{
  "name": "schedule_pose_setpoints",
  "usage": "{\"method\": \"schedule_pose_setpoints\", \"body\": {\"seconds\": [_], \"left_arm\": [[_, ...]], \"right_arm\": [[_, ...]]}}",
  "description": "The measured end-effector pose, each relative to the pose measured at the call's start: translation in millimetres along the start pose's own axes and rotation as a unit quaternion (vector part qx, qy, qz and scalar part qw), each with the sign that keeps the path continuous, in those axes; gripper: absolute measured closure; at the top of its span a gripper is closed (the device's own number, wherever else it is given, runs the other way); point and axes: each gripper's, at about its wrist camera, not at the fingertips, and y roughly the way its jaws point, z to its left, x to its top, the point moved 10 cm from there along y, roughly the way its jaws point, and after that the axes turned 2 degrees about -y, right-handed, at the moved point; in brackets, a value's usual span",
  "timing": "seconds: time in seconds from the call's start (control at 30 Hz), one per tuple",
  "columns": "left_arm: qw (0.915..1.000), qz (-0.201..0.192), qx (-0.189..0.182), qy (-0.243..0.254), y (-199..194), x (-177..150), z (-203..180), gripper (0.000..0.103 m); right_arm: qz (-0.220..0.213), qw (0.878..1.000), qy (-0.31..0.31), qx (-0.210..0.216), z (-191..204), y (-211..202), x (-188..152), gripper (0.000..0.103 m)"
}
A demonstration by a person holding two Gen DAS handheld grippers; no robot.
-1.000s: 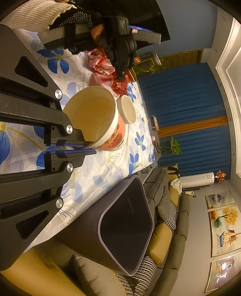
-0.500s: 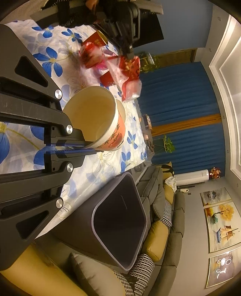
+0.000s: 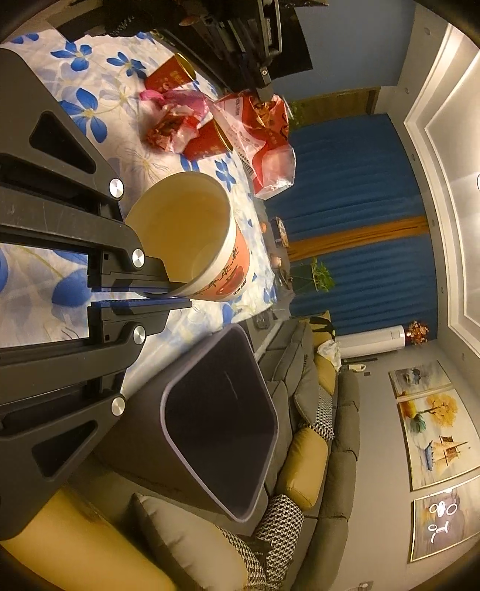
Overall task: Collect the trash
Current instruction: 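Carry the cup and bag over the grey bin and open both tools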
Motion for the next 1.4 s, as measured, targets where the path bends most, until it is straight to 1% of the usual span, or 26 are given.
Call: {"method": "schedule_pose_setpoints", "body": {"seconds": [0.1,0.3,0.5,0.6,0.8,1.03,1.2,1.4], "left_arm": [[0.9999,0.007,-0.01,0.012,9,-2,-15,0.102],[0.998,0.025,-0.041,0.041,35,-12,-62,0.102],[0.9929,0.059,-0.08,0.066,76,-32,-116,0.102],[0.9901,0.073,-0.093,0.076,98,-41,-136,0.102],[0.9842,0.104,-0.104,0.099,136,-65,-159,0.101],[0.9786,0.137,-0.101,0.116,170,-94,-164,0.101],[0.9751,0.155,-0.1,0.123,185,-109,-169,0.101],[0.9702,0.172,-0.106,0.133,194,-125,-175,0.101]], "right_arm": [[-0.01,1.0,0.006,-0.011,-11,-2,7,0.099],[-0.026,0.998,0.023,-0.049,-45,0,22,0.099],[-0.037,0.994,0.034,-0.097,-85,7,36,0.099],[-0.042,0.991,0.043,-0.118,-106,8,41,0.099],[-0.038,0.988,0.052,-0.144,-133,15,39,0.099],[-0.032,0.986,0.06,-0.155,-154,23,35,0.099],[-0.025,0.985,0.063,-0.159,-160,31,33,0.099],[-0.008,0.985,0.06,-0.161,-163,43,26,0.099]]}}
